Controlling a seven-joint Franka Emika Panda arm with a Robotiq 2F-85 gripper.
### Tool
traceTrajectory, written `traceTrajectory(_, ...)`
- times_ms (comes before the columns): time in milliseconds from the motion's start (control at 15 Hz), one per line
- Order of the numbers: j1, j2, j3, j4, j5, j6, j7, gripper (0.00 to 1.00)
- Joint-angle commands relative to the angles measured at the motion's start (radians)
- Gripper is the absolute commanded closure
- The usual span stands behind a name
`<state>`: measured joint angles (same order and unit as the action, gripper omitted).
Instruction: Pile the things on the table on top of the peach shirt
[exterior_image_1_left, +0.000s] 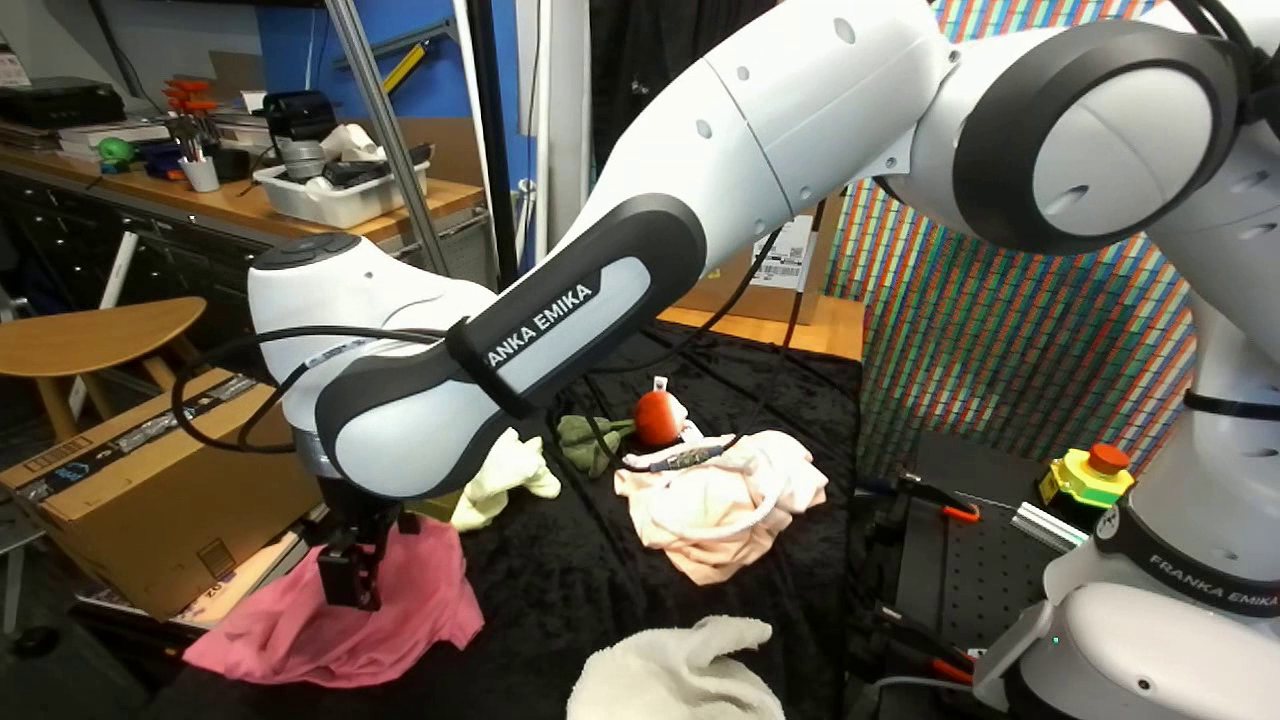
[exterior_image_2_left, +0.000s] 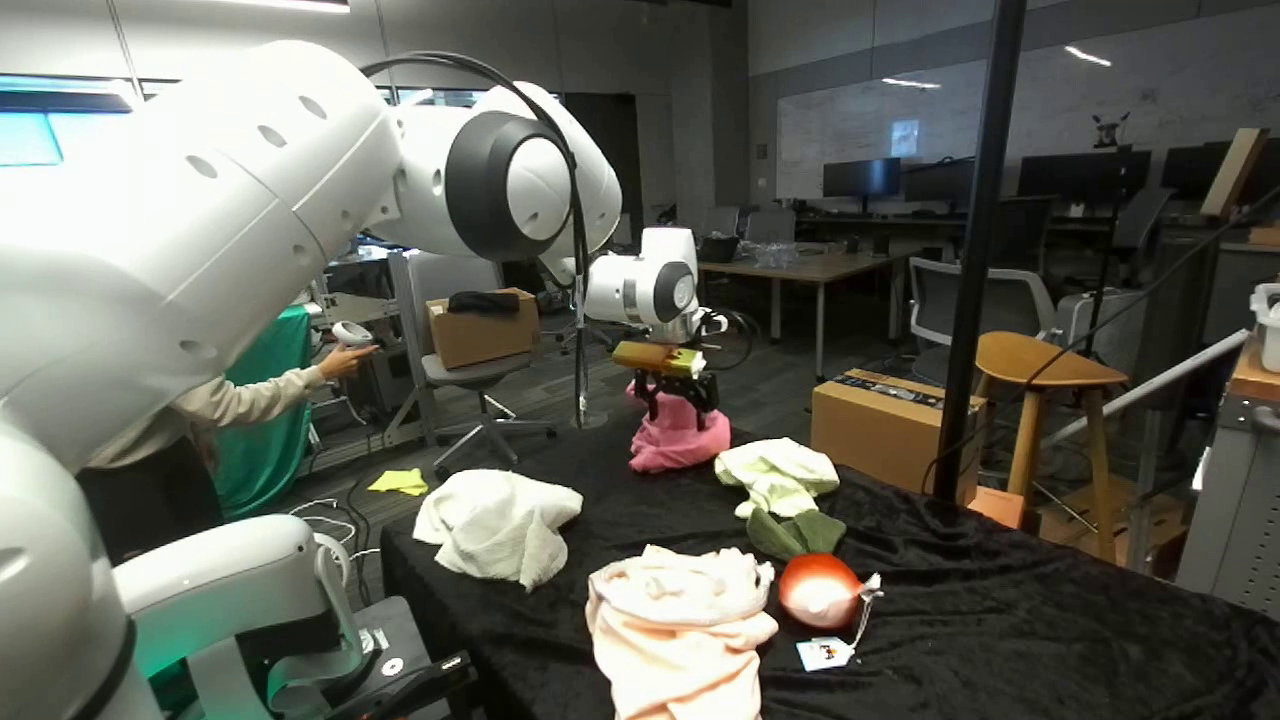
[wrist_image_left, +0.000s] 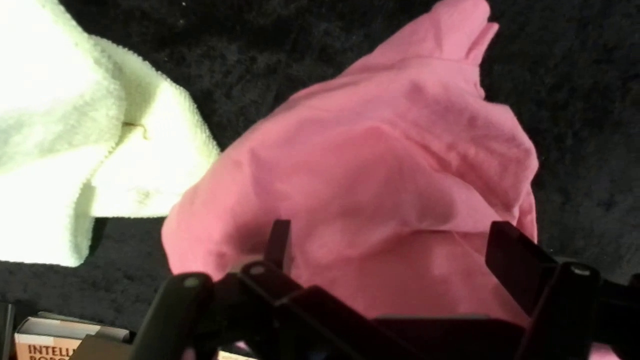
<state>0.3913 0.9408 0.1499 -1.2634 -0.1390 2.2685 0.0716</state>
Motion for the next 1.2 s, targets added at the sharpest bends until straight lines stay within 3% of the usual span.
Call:
traceTrajectory(0, -0.008, 0.024, 0.015, 0.036, 0.036, 0.015, -0.021, 0.0)
traceTrajectory(400, 0.027, 0.009, 0.009, 0.029, 0.003, 0.053, -0.025, 0.0)
traceTrajectory(867, 0.1, -0.01, -0.062, 0.025, -0.186, 0.079, -0.036, 0.0)
traceTrajectory(1133, 0.102, -0.004, -0.091, 0.047, -0.25, 0.096, -0.032, 0.0)
